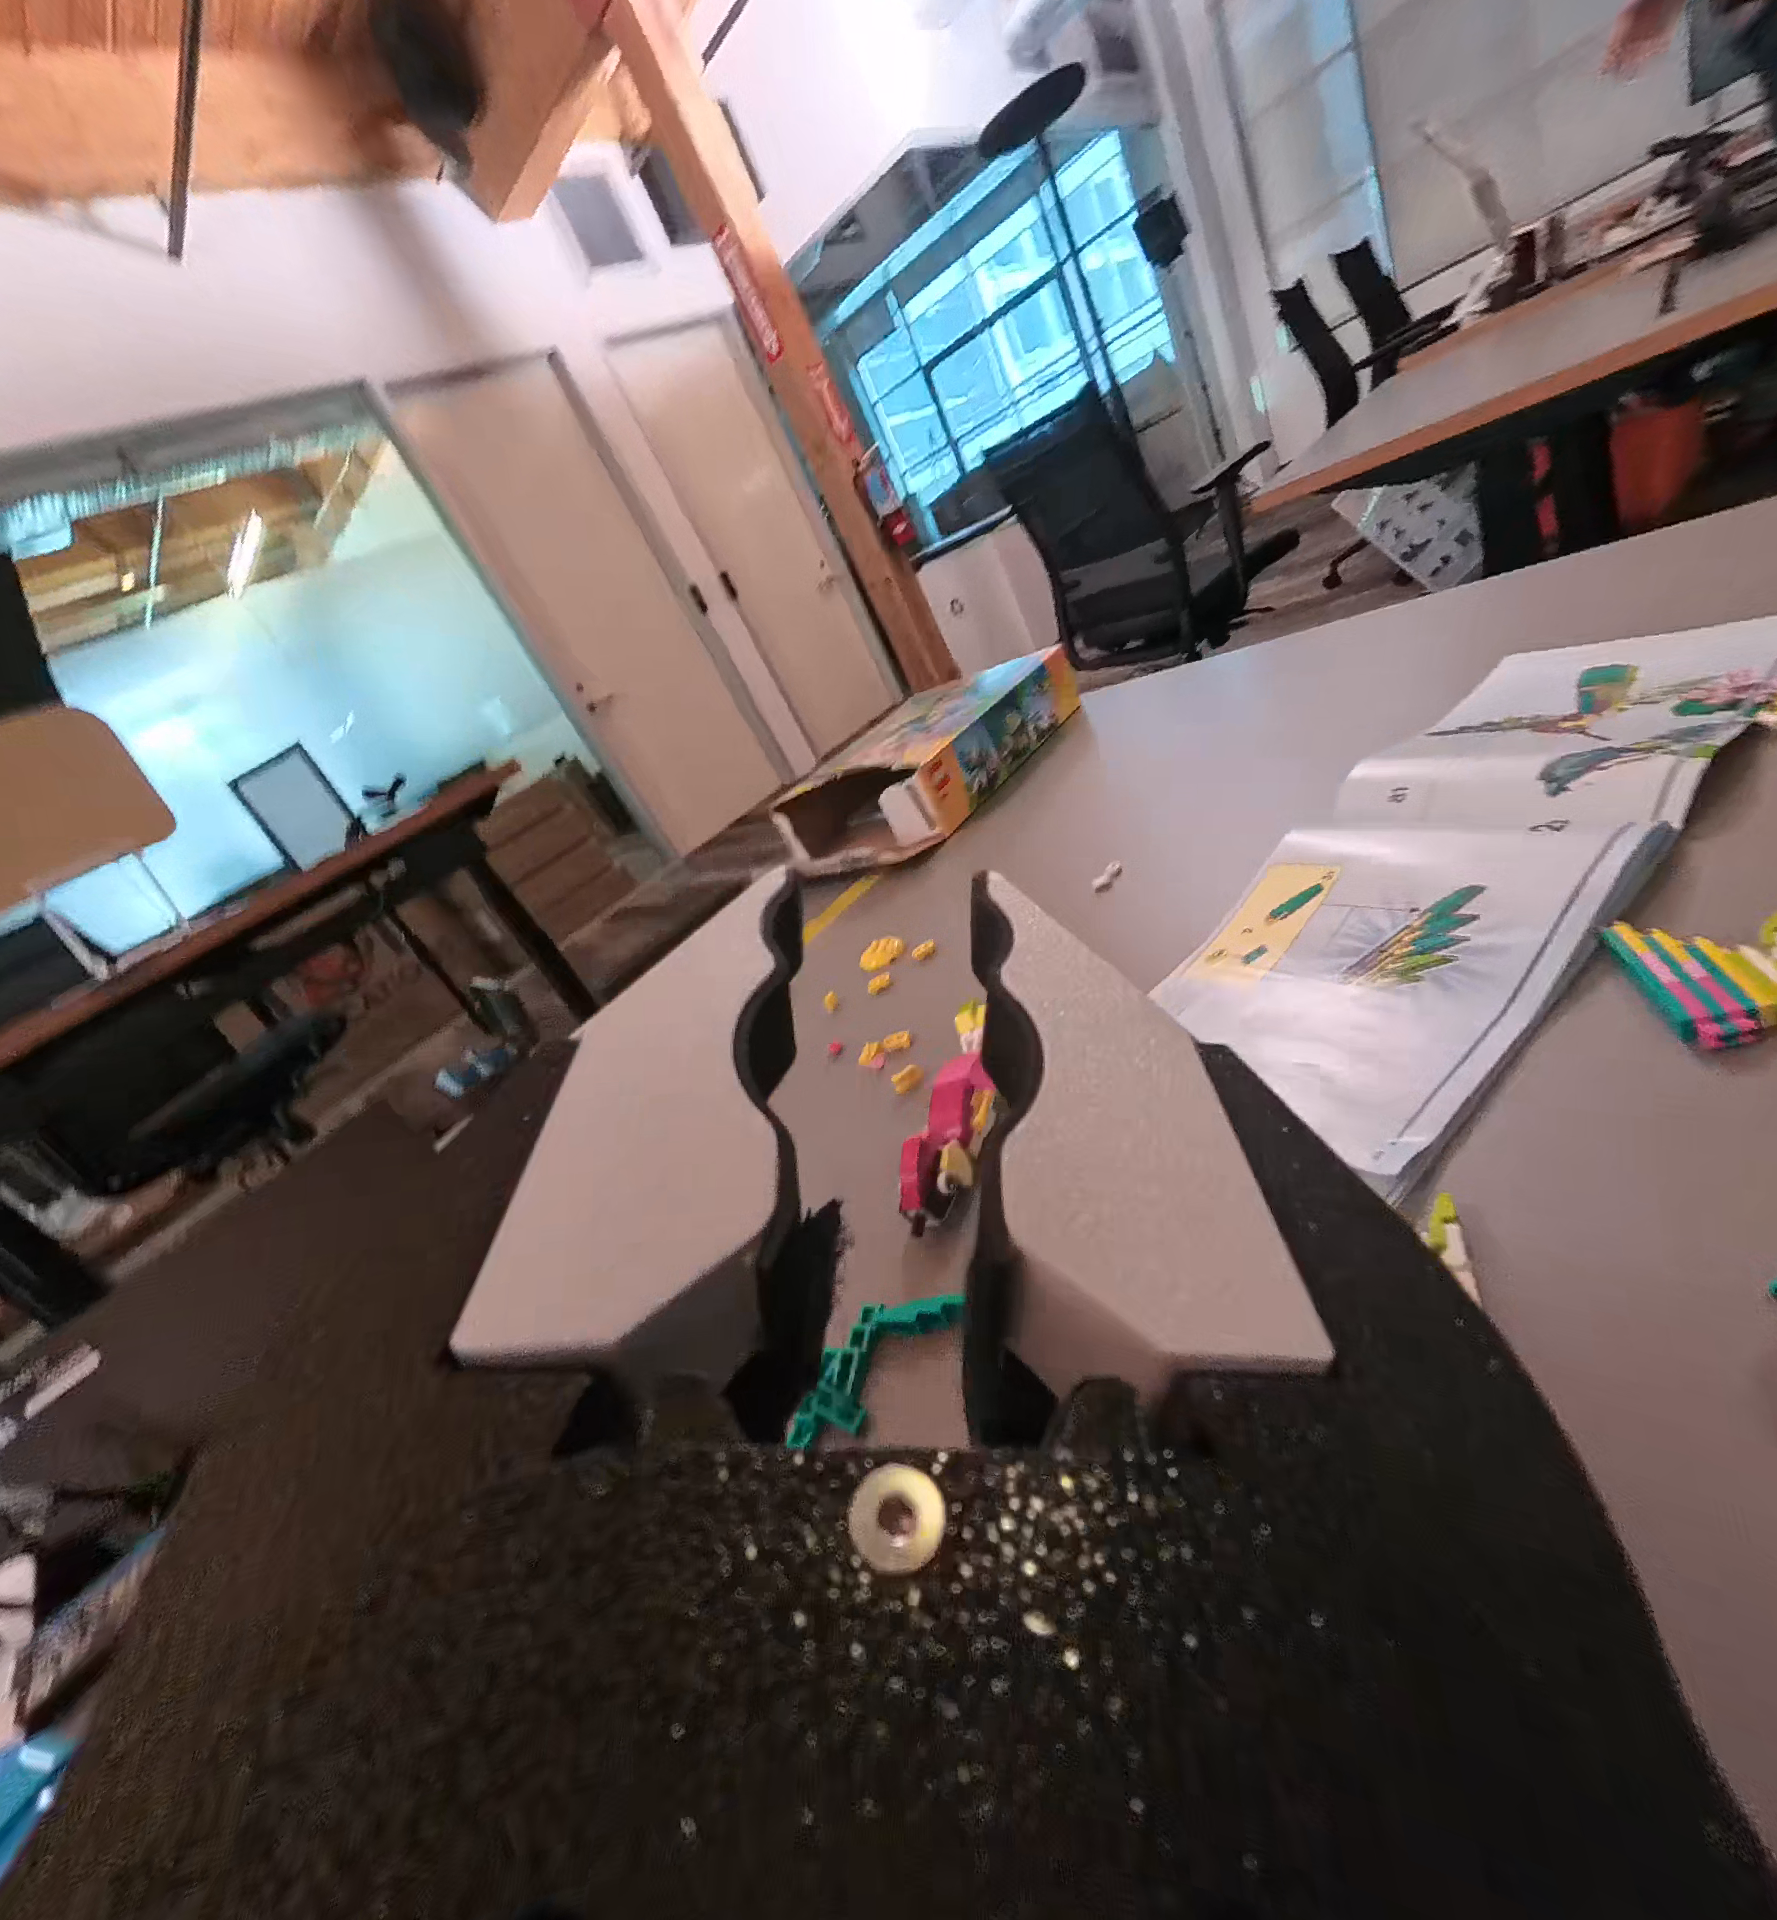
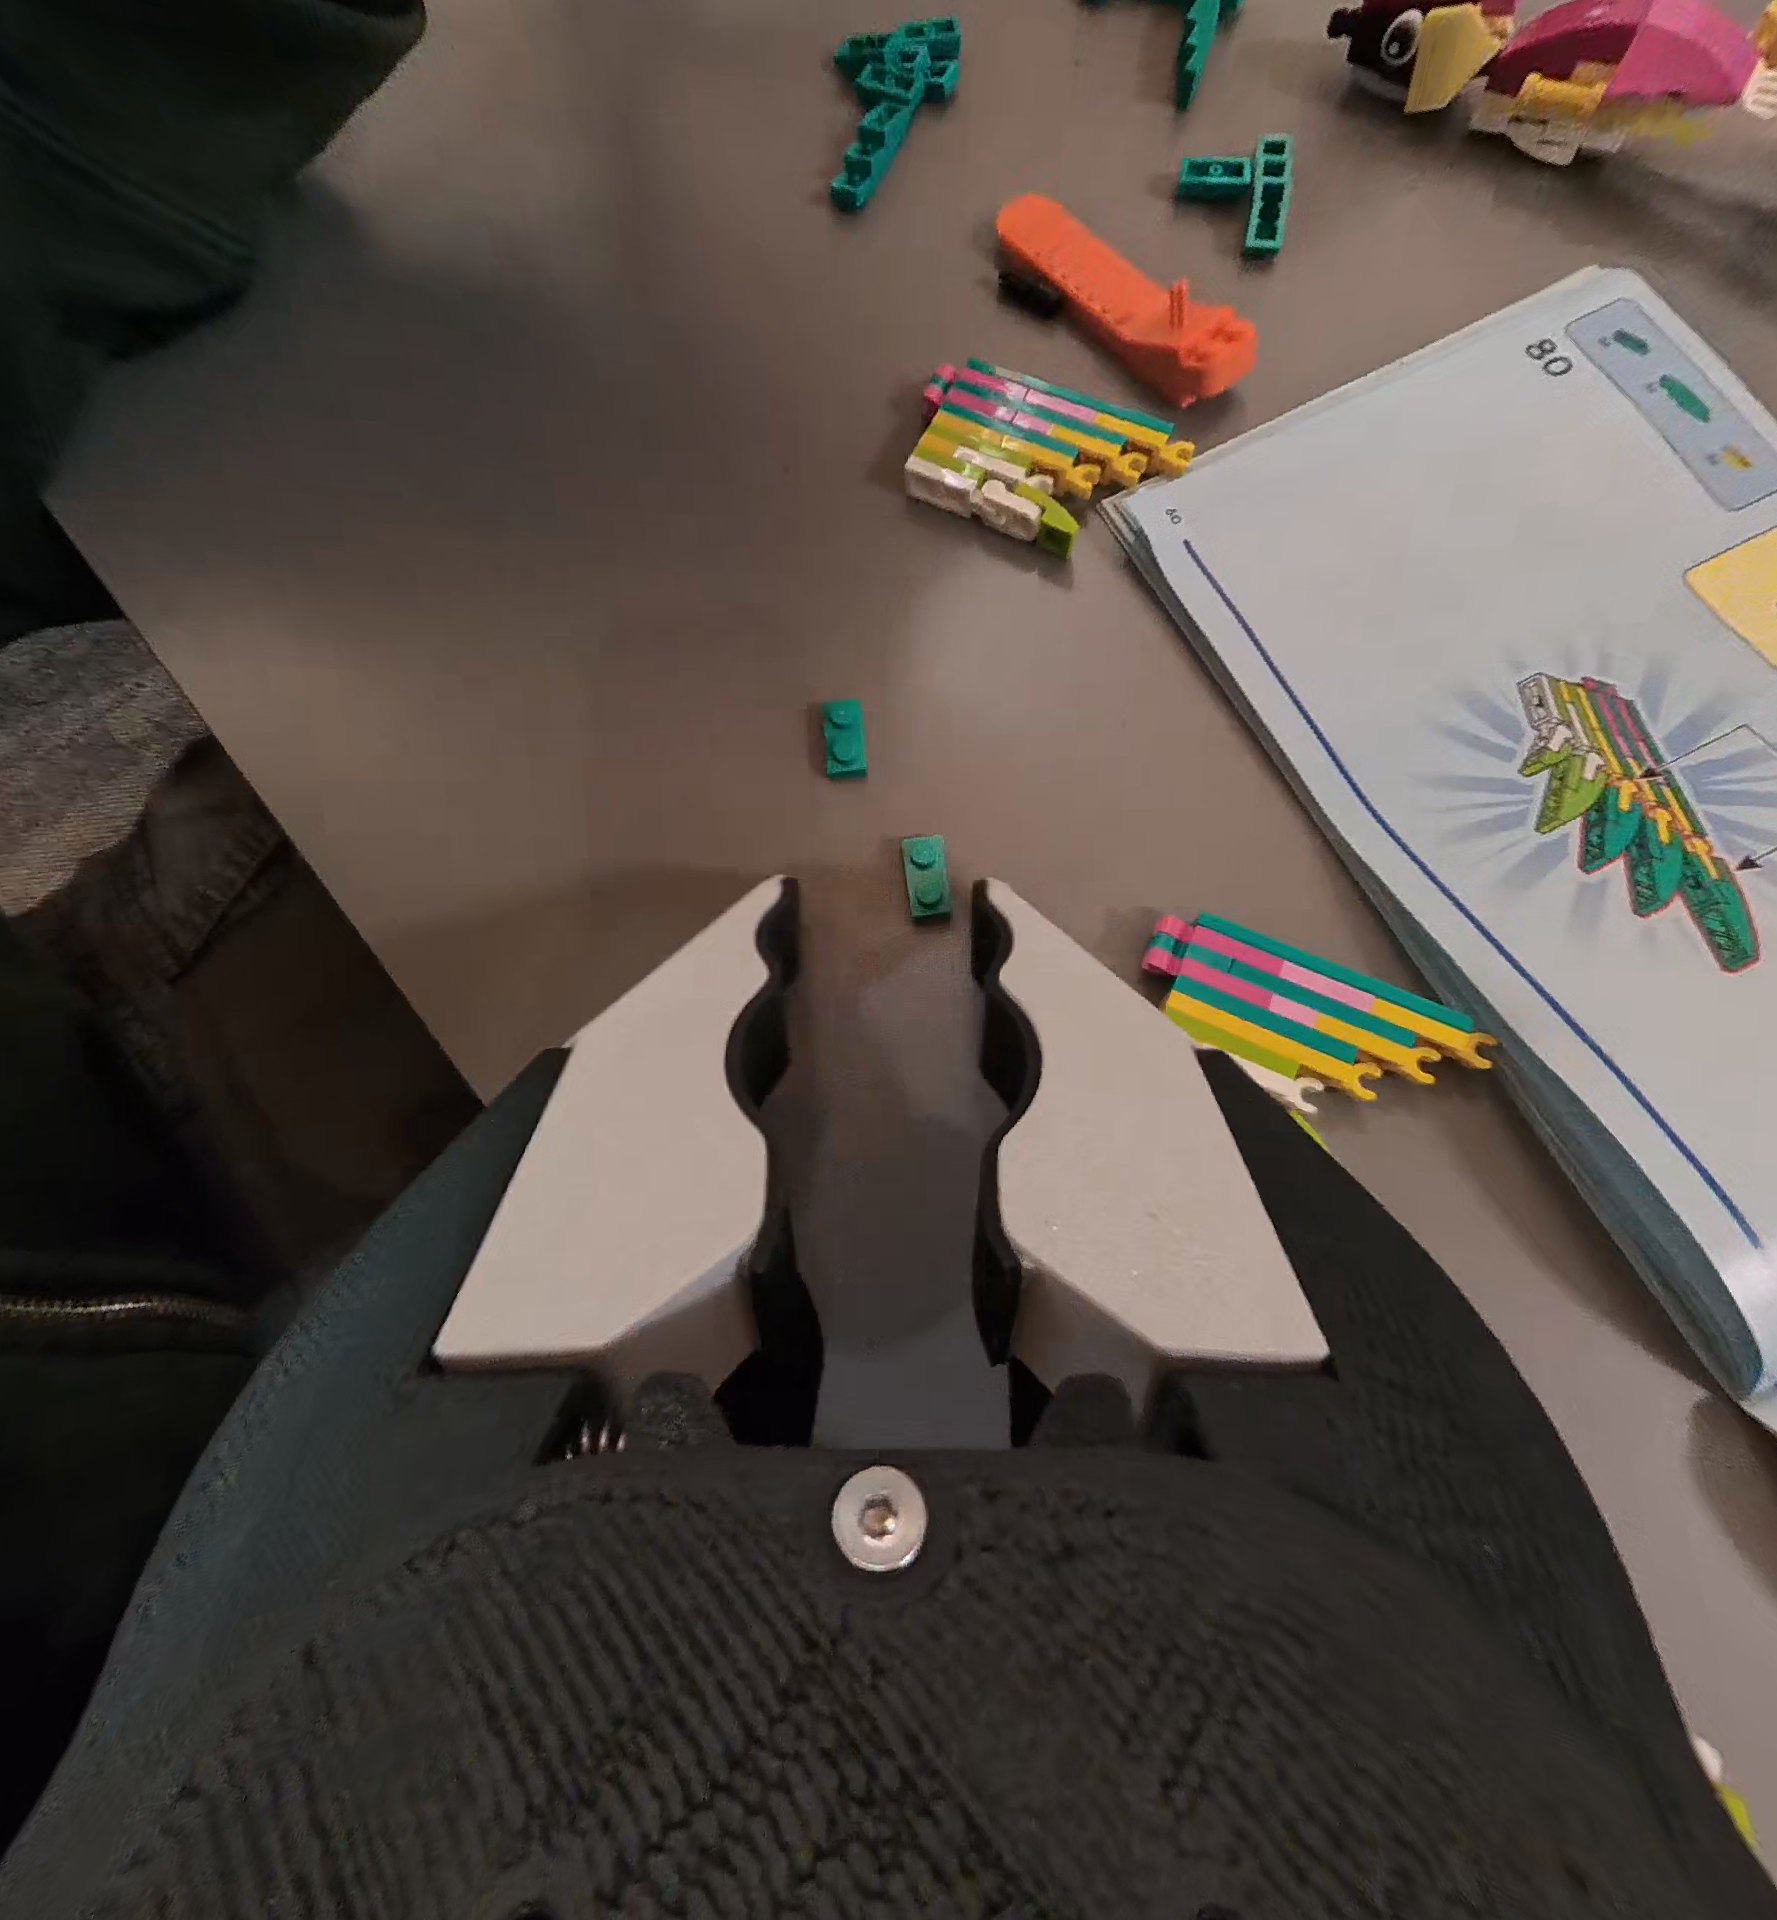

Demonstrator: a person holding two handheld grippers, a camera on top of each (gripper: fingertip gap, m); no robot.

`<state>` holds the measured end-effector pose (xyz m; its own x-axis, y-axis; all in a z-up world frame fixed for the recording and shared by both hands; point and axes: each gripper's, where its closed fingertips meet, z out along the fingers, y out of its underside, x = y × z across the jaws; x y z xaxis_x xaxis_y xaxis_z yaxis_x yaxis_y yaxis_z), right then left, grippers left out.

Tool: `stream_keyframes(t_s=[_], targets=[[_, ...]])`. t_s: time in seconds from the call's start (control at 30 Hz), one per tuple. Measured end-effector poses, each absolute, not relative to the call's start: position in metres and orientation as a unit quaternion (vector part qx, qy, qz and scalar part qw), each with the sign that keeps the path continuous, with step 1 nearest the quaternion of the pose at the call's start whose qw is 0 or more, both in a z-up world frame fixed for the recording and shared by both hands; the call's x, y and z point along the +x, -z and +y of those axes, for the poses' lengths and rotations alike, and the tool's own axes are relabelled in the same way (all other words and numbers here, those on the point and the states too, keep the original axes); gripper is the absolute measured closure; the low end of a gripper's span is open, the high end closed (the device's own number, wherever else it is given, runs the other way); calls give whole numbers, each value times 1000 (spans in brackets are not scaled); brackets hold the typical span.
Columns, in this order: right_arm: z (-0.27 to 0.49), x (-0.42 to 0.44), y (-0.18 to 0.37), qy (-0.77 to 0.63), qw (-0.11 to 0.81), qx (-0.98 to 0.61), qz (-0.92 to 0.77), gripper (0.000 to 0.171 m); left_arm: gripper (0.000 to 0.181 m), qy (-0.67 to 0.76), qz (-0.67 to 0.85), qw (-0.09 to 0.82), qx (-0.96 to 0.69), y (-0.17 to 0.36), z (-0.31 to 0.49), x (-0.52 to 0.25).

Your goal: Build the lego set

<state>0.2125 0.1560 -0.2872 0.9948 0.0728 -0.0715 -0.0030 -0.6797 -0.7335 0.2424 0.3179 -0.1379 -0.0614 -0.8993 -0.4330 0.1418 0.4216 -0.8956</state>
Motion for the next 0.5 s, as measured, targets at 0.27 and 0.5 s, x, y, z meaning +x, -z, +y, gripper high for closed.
stream_keyframes(t_s=[0.27,0.5], targets=[[147,226,235,-17,513,-858,4,134,161,295,677,479,-475,202,342,252],[144,229,231,-27,533,-846,17,137,167,320,704,269,-575,262,336,270]])
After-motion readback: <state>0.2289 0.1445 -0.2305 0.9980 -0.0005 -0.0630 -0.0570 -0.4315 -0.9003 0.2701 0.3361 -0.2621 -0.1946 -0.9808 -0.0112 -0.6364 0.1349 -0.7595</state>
